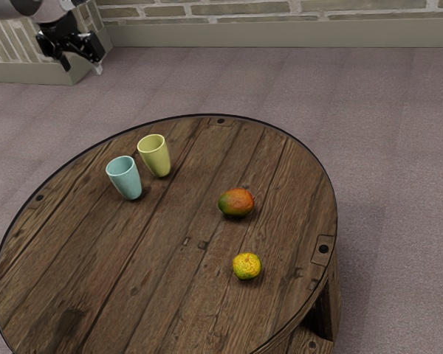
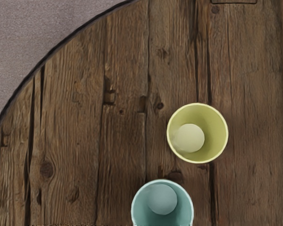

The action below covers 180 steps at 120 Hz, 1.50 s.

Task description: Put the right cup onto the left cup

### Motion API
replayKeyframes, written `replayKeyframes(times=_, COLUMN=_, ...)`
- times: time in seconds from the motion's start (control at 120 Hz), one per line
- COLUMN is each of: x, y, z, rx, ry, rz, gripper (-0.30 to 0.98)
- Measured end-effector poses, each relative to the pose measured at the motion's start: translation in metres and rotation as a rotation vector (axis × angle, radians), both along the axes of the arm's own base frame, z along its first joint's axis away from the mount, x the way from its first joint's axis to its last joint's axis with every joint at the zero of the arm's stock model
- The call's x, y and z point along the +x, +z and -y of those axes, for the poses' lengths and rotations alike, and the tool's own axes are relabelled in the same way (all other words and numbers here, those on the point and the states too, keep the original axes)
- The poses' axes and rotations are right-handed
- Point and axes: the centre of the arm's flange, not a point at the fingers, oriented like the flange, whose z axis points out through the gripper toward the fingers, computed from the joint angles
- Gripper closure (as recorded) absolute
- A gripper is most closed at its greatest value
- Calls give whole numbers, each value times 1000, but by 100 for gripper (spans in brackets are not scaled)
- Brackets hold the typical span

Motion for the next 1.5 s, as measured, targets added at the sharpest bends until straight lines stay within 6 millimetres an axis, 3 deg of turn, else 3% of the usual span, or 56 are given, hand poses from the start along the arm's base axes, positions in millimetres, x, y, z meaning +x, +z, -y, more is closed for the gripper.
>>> replayKeyframes(times=0.058, x=4, y=-6, z=24, rx=2, ry=-45, rz=-22, gripper=1)
replayKeyframes(times=0.1, x=11, y=-23, z=31, rx=6, ry=-58, rz=-51, gripper=2)
replayKeyframes(times=0.192, x=48, y=-80, z=52, rx=11, ry=-62, rz=-102, gripper=2)
replayKeyframes(times=0.3, x=81, y=-163, z=69, rx=-21, ry=-5, rz=-150, gripper=2)
replayKeyframes(times=0.383, x=77, y=-219, z=76, rx=-82, ry=63, rz=-194, gripper=2)
replayKeyframes(times=0.475, x=68, y=-249, z=74, rx=-119, ry=132, rz=-196, gripper=2)
replayKeyframes(times=0.692, x=79, y=-254, z=84, rx=-106, ry=202, rz=-108, gripper=1)
replayKeyframes(times=0.883, x=86, y=-268, z=80, rx=-63, ry=239, rz=-64, gripper=2)
replayKeyframes(times=1.167, x=84, y=-290, z=77, rx=-58, ry=299, rz=-57, gripper=58)
replayKeyframes(times=1.308, x=83, y=-294, z=76, rx=-64, ry=327, rz=-56, gripper=70)
replayKeyframes(times=1.5, x=82, y=-294, z=73, rx=-70, ry=361, rz=-54, gripper=75)
